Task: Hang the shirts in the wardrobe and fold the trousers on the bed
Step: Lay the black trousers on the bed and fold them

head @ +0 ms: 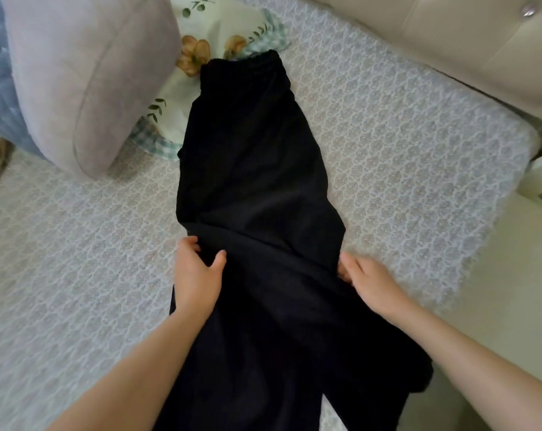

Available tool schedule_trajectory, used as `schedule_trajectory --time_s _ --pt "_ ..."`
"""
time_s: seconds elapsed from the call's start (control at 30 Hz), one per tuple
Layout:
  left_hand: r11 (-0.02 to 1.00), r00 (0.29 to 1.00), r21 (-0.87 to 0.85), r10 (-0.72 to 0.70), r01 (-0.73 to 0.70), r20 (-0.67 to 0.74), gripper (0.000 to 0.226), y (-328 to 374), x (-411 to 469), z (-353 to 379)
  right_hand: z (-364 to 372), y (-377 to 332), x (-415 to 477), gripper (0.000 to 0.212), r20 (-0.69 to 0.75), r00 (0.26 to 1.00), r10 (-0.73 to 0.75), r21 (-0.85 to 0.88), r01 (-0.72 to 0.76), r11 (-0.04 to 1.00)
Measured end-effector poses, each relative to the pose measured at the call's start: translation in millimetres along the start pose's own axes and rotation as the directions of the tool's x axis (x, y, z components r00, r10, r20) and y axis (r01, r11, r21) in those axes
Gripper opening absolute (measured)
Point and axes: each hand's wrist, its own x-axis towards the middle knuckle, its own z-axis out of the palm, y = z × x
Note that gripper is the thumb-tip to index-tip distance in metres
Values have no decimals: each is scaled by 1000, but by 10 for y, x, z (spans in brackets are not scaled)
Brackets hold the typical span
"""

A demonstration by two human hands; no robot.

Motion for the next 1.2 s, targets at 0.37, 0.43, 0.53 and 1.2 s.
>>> schedule_trajectory --time_s 0.37,0.43,0.53,1.2 --pt "936 953 246 -284 251 107 58 -982 -718 -725 359 467 -1038 15 -93 968 -235 -243 207 948" --pt "916 910 217 -376 338 171 50 -1190 -989 -877 493 354 -1187 16 -120 949 -290 -216 261 941" --pt "889 840 172 -458 425 290 38 -1473 -1444 -979 709 204 -1400 28 -128 939 -318 -145 300 943" --pt "817 806 -233 -396 528 439 31 -945 -2537 -238 1534 435 -2102 63 385 866 -319 -86 378 922"
